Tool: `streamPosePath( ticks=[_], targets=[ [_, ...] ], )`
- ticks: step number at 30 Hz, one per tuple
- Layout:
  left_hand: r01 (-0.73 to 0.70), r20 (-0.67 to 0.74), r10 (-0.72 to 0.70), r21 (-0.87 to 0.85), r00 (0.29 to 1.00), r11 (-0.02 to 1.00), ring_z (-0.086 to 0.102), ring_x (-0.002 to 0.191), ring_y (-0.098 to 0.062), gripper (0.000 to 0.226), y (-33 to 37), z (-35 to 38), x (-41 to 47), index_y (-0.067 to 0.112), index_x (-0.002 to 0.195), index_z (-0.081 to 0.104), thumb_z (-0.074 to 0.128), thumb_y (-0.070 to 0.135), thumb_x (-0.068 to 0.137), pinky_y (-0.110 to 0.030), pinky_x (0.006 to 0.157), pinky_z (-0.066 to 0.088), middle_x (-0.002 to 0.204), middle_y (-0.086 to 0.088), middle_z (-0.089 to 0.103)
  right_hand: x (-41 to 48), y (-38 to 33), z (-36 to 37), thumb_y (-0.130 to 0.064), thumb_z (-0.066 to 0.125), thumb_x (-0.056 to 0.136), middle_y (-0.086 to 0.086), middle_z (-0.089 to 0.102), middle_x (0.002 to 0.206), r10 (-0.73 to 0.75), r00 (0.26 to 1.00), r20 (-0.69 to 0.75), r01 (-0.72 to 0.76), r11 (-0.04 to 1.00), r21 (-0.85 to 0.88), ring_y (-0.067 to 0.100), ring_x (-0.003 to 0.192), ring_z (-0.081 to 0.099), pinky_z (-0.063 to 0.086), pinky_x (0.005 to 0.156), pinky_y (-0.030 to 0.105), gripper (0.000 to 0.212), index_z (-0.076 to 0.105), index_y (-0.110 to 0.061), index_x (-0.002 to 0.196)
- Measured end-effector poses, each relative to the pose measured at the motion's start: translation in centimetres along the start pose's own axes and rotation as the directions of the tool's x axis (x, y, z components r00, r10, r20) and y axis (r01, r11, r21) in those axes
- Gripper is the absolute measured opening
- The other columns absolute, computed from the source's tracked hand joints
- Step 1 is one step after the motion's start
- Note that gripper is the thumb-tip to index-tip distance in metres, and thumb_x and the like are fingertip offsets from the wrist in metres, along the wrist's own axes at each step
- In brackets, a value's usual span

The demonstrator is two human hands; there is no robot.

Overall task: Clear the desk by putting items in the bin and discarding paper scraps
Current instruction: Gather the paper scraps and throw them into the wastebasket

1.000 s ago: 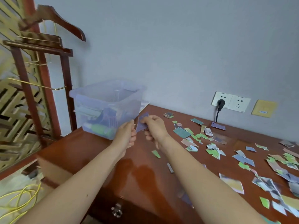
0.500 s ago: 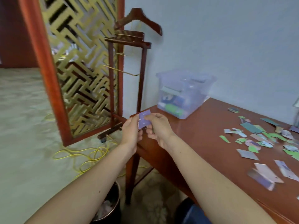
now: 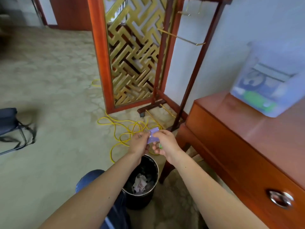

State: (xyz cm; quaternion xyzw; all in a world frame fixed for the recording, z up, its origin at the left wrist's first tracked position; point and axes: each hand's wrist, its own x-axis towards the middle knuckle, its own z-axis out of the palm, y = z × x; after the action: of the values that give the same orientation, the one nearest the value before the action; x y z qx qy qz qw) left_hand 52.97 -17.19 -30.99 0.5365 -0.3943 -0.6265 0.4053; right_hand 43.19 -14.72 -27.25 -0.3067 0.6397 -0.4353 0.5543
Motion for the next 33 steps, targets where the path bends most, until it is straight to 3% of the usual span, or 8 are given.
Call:
streamPosePath(
  ticks=[12,14,16,19,21,25,28,33],
  targets=[
    [0.411,-0.028,-0.416,0.222,0.909,0.884,0.047,0.067,-0.019,0.014,-10.0,-3.5,7.6,0.013,0.080,0.056,0.046,0.012,0.091,-0.024,0.060,0.045,0.076,-0.011,0.050,10.9,11.7,1.9,-0.008,0.052,0.095,0.009,0.058,0.071,0.371,0.928,0.014,-0.367,0.923,-0.119,0.018,0.056,0.054,0.048,0.054,0.030,0.013,0.054,-0.011,0.083],
    [0.494,-0.032,-0.496,0.166,0.868,0.854,0.048,0.072,-0.021,0.010,-11.0,-3.7,8.6,0.013,0.083,0.058,0.051,0.019,0.086,-0.027,0.067,0.046,0.083,-0.012,0.053,12.2,13.2,2.0,-0.014,0.054,0.096,0.010,0.059,0.087,0.439,0.898,0.006,-0.435,0.892,-0.118,0.021,0.068,0.057,0.052,0.057,0.029,0.005,0.056,-0.010,0.095],
    [0.567,-0.059,-0.564,0.087,0.824,0.819,0.053,0.079,-0.023,0.018,-11.7,-4.1,9.5,0.014,0.093,0.060,0.054,0.031,0.091,-0.031,0.076,0.042,0.097,-0.012,0.056,13.2,14.4,2.1,-0.031,0.054,0.097,0.010,0.055,0.112,0.525,0.850,0.045,-0.518,0.848,-0.114,0.024,0.091,0.058,0.056,0.072,0.035,0.032,0.054,-0.011,0.123],
    [0.664,-0.038,-0.663,-0.003,0.747,0.748,0.055,0.115,-0.027,0.058,-13.1,-4.6,10.4,0.020,0.133,0.051,0.041,0.061,0.093,-0.039,0.099,0.042,0.136,-0.009,0.052,13.6,15.1,1.8,-0.060,0.046,0.094,0.006,0.037,0.148,0.641,0.756,0.132,-0.627,0.767,-0.136,0.030,0.133,0.040,0.039,0.105,0.049,0.065,0.033,-0.028,0.150],
    [0.701,-0.027,-0.702,-0.041,0.712,0.712,0.050,0.126,-0.032,0.073,-13.5,-4.6,10.5,0.020,0.142,0.045,0.037,0.070,0.089,-0.048,0.107,0.038,0.145,-0.012,0.047,13.4,14.9,1.4,-0.063,0.042,0.094,0.004,0.025,0.158,0.673,0.723,0.155,-0.663,0.740,-0.116,0.033,0.140,0.032,0.035,0.106,0.049,0.070,0.027,-0.028,0.152],
    [0.696,-0.083,-0.695,-0.021,0.714,0.718,0.030,0.141,-0.029,0.062,-12.6,-4.1,10.2,0.016,0.151,0.029,0.029,0.053,0.101,-0.044,0.112,0.024,0.155,-0.011,0.030,13.2,14.6,0.9,-0.051,0.040,0.100,0.010,0.033,0.153,0.640,0.756,0.134,-0.639,0.767,-0.055,0.028,0.112,0.054,0.051,0.083,0.044,0.056,0.036,-0.020,0.147],
    [0.665,-0.160,-0.657,-0.008,0.737,0.747,0.027,0.143,-0.028,0.059,-12.3,-3.7,10.1,0.013,0.151,0.028,0.027,0.047,0.103,-0.043,0.112,0.024,0.157,-0.011,0.027,13.2,14.5,0.9,-0.045,0.040,0.102,0.012,0.044,0.143,0.601,0.795,0.077,-0.598,0.799,-0.058,0.028,0.107,0.060,0.056,0.085,0.043,0.049,0.045,-0.014,0.140],
    [0.601,-0.207,-0.588,0.003,0.782,0.799,0.034,0.138,-0.026,0.053,-10.6,-2.9,8.8,0.010,0.148,0.034,0.030,0.039,0.104,-0.038,0.103,0.030,0.153,-0.010,0.034,11.5,12.7,0.6,-0.013,0.044,0.100,0.011,0.063,0.079,0.475,0.880,0.003,-0.473,0.879,-0.063,0.020,0.064,0.061,0.051,0.053,0.026,0.022,0.059,-0.003,0.113]
  ],
)
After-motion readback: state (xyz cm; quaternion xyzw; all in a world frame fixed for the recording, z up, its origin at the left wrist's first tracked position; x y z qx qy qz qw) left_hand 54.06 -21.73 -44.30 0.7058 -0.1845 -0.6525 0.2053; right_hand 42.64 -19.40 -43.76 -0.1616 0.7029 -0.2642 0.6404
